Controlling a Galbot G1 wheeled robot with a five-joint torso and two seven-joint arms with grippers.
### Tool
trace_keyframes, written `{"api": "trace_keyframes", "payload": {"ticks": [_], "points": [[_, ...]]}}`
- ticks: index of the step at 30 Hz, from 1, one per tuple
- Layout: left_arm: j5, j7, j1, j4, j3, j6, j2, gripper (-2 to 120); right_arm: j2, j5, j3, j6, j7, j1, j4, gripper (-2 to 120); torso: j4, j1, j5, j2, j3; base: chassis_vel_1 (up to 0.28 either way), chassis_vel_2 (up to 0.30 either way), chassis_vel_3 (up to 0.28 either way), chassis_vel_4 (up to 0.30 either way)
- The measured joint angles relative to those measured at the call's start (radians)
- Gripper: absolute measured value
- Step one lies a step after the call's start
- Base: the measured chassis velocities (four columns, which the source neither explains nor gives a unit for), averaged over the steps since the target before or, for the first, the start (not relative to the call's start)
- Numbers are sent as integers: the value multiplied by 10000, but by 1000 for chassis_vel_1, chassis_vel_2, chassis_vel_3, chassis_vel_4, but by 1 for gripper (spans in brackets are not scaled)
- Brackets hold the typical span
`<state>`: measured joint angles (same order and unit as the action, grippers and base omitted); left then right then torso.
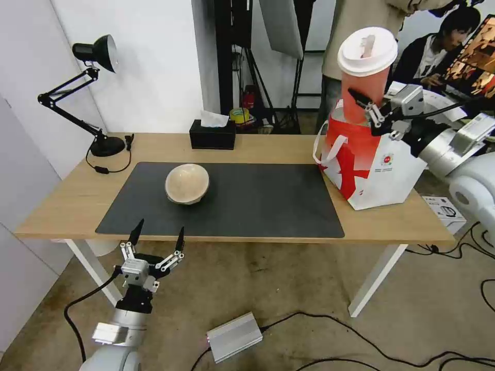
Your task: Pick up the trash from the table and place it into the takeout bag.
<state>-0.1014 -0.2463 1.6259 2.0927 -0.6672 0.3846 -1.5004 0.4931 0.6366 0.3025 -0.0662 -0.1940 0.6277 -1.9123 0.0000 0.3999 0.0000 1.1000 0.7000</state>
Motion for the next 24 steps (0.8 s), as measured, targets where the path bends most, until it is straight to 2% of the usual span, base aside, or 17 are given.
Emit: {"api": "trace_keyframes", "payload": {"ticks": [24], "points": [[40,-81,-13,181,141,-2,-92,100,-329,-1982,-237,1200,-839,-1209,2630,2,0,0,1,0,0,0,0,0,0]]}}
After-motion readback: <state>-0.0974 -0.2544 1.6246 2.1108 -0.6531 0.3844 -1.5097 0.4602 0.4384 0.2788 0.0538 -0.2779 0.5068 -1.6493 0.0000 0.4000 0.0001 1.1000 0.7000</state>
